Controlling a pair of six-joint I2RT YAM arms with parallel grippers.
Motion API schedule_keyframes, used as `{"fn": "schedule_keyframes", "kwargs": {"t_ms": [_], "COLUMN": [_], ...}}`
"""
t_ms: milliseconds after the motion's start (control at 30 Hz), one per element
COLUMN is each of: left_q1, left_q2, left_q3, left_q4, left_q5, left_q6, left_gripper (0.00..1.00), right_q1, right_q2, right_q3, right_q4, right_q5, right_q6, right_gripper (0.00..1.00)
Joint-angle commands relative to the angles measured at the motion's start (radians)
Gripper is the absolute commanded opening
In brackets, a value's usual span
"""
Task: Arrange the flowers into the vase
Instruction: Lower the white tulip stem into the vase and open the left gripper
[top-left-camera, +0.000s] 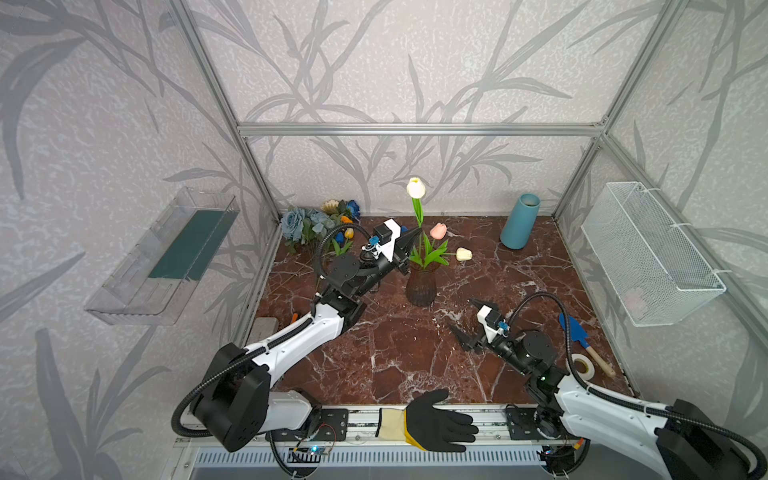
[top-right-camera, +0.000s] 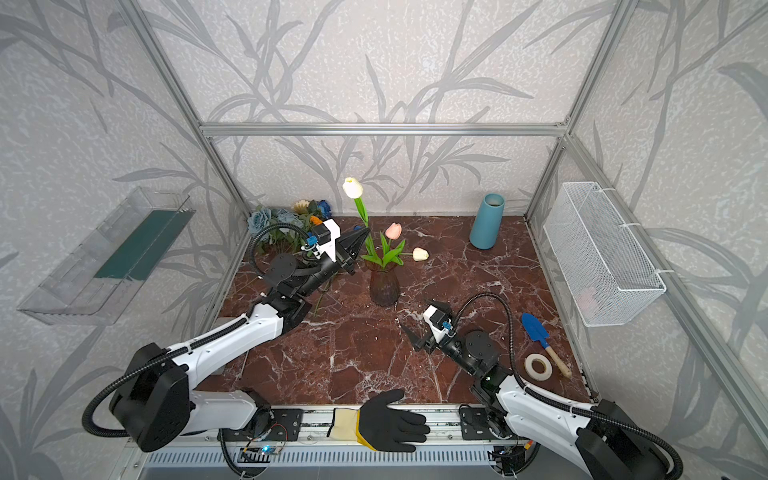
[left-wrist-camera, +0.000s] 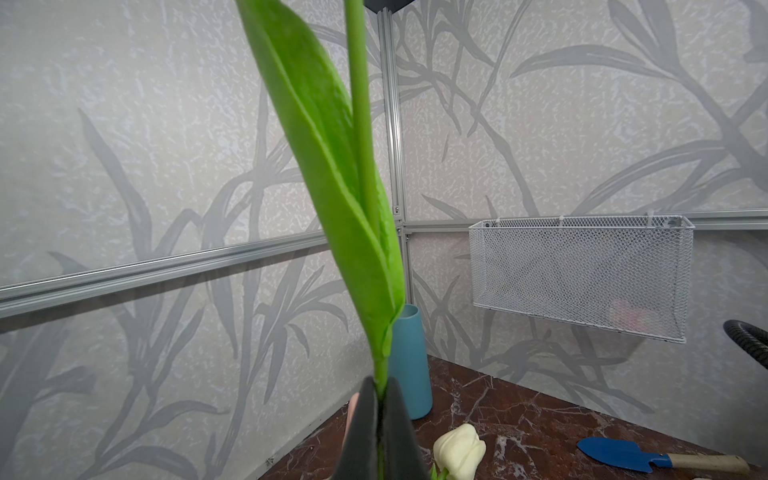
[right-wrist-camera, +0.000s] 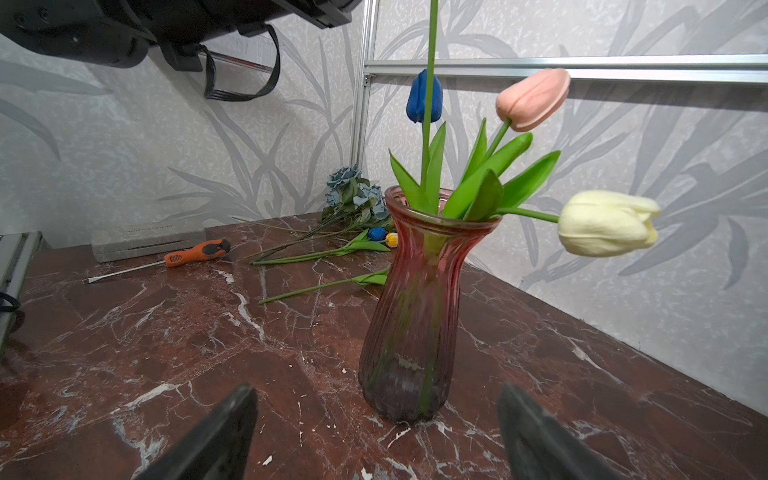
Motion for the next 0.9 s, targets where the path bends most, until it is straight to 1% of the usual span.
{"fn": "schedule_keyframes", "kwargs": {"t_ms": [0, 267, 633, 733, 867], "left_q1": [-0.004, -0.005, -0.006, -0.007, -0.006], "left_q2": [0.023, 0.028, 0.052, 0.06, 0.059], "left_q3": [0.007, -0.039, -0.016, -0.014, -0.005], "left_q4": [0.009, -0.054, -0.193, -0.205, -0.231], "left_q5": [-0.02, -0.032, -0.001, 0.006, 0.006], "left_q6": [0.021, 0.014, 0.029, 0.033, 0.051], "left_gripper": [0.0, 0.0, 0.0, 0.04, 0.17], "right_q1": [0.005, 0.005, 0.005, 0.005, 0.005], "right_q2": [-0.013, -0.01, 0.016, 0.017, 0.025], "right_q3": [-0.012, -0.008, -0.003, -0.003, 0.002], "right_q4": [0.021, 0.016, 0.026, 0.023, 0.023], "right_q5": [0.009, 0.015, 0.009, 0.009, 0.008], "right_q6": [0.0, -0.004, -0.003, -0.003, -0.004], "right_gripper": [0.91, 0.91, 0.91, 0.91, 0.91]}}
